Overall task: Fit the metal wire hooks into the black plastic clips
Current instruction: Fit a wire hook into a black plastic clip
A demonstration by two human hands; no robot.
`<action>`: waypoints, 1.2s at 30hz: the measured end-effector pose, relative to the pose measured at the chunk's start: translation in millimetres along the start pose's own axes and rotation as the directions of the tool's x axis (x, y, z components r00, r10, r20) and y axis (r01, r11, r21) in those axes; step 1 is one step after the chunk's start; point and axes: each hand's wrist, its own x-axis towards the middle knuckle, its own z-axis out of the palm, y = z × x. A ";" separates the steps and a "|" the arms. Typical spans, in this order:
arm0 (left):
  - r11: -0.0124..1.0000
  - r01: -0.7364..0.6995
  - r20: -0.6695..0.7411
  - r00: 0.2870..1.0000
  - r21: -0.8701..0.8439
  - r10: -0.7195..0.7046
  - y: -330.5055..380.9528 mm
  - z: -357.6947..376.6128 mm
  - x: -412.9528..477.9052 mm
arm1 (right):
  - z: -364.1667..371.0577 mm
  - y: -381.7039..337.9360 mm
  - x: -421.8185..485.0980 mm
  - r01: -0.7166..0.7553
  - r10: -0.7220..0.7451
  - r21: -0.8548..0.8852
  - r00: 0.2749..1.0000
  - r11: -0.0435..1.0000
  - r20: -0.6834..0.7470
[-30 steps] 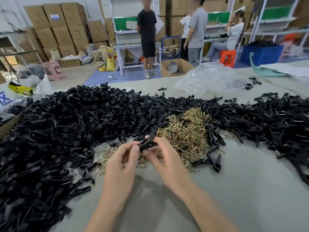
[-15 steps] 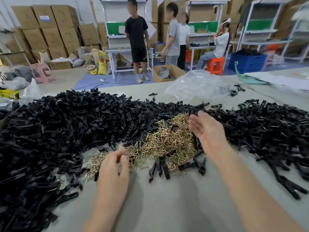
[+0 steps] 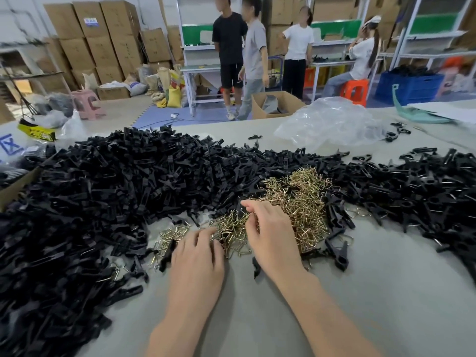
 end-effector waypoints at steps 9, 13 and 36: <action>0.977 0.017 -0.024 0.999 -0.213 -0.022 10.8 3.1 34.8 | -9.6 8.6 1.1 -0.050 0.069 0.104 0.978 0.993 -0.198; 0.996 0.039 0.167 0.986 -0.077 -0.025 29.8 8.5 73.6 | -9.3 10.7 0.3 -0.051 0.082 0.141 0.972 0.989 -0.222; 0.824 0.249 0.218 0.963 -0.509 -0.157 17.8 -11.8 78.4 | -10.2 10.6 1.1 -0.090 0.135 0.204 0.967 0.975 -0.218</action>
